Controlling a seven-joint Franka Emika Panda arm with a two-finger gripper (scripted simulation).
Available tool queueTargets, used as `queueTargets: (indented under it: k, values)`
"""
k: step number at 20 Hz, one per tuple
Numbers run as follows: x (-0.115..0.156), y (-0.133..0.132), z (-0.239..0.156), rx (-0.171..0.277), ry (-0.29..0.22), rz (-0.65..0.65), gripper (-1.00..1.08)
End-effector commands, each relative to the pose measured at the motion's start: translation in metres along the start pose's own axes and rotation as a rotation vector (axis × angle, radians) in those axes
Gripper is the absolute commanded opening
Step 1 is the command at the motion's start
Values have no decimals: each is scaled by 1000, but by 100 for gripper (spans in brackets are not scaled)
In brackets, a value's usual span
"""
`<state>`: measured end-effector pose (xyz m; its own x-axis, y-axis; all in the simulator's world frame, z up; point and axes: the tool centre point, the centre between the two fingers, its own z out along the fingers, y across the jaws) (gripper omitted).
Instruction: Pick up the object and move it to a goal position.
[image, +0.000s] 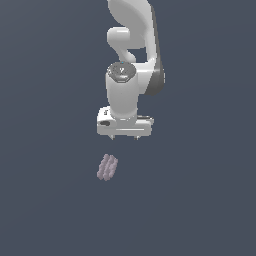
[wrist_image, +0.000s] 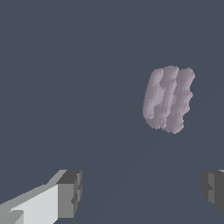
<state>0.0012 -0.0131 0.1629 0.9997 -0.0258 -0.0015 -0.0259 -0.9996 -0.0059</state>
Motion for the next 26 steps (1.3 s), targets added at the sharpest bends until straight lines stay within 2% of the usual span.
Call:
queueTargets:
  k: [1,11,19,26]
  values:
    - [0,0,0,0,0,0,100]
    - [2,-42,-10,27,21,-51,100]
    - [11,-29,-1,25,18,-20,100]
    - [34,1,24,20,13,58,100]
